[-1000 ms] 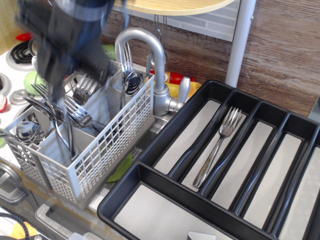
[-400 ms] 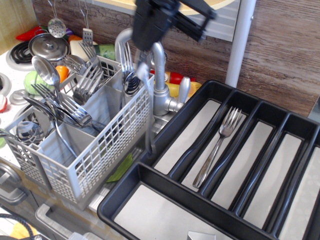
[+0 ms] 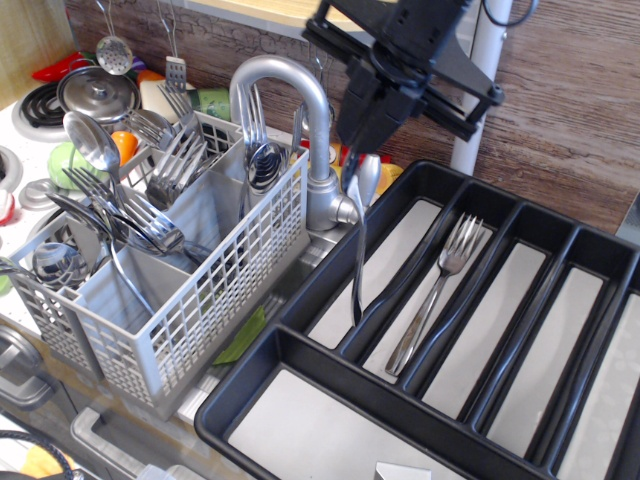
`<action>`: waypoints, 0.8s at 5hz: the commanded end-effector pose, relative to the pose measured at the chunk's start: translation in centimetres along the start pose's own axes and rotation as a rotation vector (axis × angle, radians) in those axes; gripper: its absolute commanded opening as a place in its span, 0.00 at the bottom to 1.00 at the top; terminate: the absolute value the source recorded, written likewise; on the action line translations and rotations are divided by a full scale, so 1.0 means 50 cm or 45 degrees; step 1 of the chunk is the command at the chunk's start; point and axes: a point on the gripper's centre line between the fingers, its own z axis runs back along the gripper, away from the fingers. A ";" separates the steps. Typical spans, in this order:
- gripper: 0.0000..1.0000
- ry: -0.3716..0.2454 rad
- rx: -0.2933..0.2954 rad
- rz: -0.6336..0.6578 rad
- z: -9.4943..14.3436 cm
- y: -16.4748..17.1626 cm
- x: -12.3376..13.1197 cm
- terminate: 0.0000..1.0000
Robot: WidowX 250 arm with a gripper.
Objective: Put fork from basket to tray
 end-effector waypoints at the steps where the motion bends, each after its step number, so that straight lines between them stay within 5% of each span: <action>1: 0.00 -0.056 -0.060 0.051 -0.010 -0.016 0.026 0.00; 4: 0.00 0.009 -0.118 0.026 -0.075 -0.042 0.033 0.00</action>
